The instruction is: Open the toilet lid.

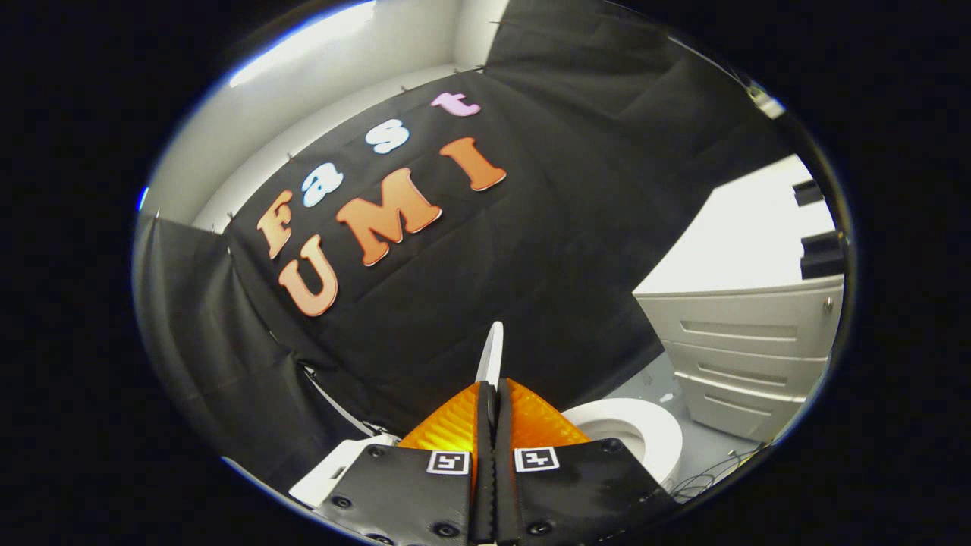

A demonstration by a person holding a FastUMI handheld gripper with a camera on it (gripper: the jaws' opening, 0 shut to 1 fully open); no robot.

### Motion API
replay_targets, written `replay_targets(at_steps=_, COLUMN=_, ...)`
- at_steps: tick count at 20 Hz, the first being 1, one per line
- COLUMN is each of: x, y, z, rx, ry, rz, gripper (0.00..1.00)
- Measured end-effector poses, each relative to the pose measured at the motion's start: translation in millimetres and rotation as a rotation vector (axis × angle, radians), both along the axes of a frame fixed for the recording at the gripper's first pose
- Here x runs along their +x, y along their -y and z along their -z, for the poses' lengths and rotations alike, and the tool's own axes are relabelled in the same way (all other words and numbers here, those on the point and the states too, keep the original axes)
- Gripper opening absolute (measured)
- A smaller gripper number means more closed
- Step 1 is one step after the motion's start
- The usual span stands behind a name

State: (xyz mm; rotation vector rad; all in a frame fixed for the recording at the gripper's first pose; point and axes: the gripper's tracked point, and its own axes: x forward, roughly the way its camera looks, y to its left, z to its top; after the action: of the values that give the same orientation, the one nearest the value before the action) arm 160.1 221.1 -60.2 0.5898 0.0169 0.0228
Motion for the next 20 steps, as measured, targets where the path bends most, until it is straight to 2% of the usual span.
replay_targets(at_steps=3, x=1.2, y=-22.0, z=-15.7, rx=-0.098, ry=0.000, rz=-0.004, gripper=0.08)
replay_targets(at_steps=11, x=0.4, y=-76.5, z=-58.2, rx=-0.214, ry=0.007, rz=-0.023, gripper=0.08)
replay_targets(at_steps=16, x=-2.0, y=-129.7, z=-85.2, rx=-0.352, ry=0.021, rz=-0.058, gripper=0.08)
replay_targets(at_steps=20, x=-5.4, y=-169.6, z=-100.3, rx=-0.400, ry=0.031, rz=-0.078, gripper=0.08)
